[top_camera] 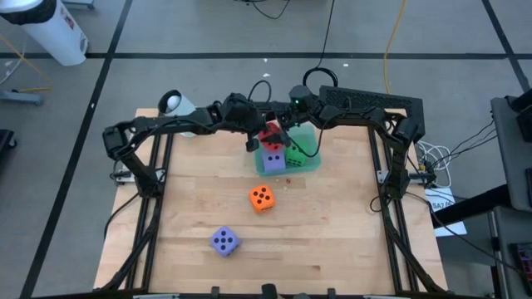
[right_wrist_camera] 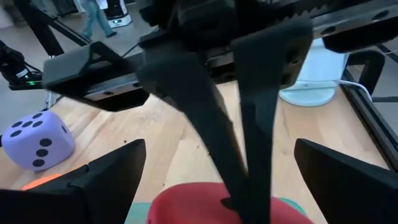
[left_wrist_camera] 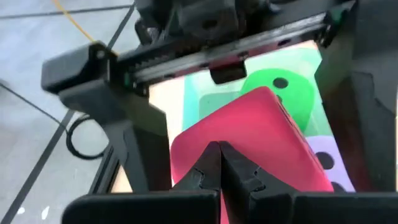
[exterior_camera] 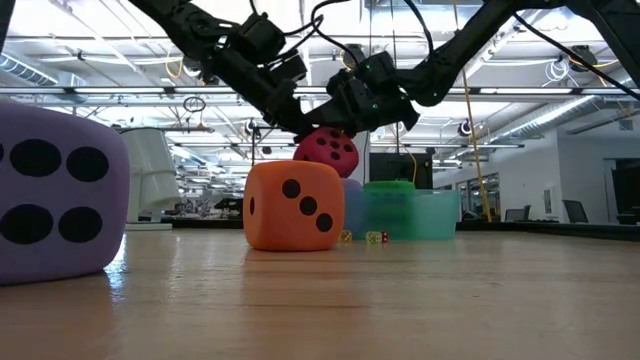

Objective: Pick & Place Dice
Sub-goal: Put the large red dice into the light blue bin

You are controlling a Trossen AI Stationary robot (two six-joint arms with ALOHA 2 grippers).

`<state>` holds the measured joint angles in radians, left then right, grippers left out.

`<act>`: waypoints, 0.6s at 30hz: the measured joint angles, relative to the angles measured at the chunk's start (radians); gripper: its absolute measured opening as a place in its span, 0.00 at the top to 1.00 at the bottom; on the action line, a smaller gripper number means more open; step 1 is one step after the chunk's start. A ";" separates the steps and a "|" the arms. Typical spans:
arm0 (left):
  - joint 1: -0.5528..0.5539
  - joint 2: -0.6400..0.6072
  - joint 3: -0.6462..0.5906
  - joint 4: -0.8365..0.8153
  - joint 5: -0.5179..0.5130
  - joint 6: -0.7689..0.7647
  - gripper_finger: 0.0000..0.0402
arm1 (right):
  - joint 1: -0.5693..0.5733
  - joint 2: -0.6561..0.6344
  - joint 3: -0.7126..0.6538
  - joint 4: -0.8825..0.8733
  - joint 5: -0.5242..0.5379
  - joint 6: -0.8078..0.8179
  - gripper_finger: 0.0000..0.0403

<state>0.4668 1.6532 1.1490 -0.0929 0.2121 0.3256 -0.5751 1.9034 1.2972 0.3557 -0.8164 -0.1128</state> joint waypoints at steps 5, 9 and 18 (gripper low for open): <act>0.001 0.004 0.002 -0.010 -0.003 -0.013 1.00 | 0.000 0.000 0.002 -0.003 0.001 -0.001 0.01; 0.004 0.004 0.002 -0.029 -0.004 -0.016 1.00 | 0.001 0.000 0.002 -0.003 0.063 -0.003 0.01; 0.010 -0.016 0.002 -0.037 -0.047 -0.020 1.00 | 0.000 0.000 0.002 -0.002 0.085 0.012 0.01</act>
<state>0.4768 1.6370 1.1507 -0.1300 0.1650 0.3054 -0.5747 1.9030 1.2987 0.3538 -0.7311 -0.1009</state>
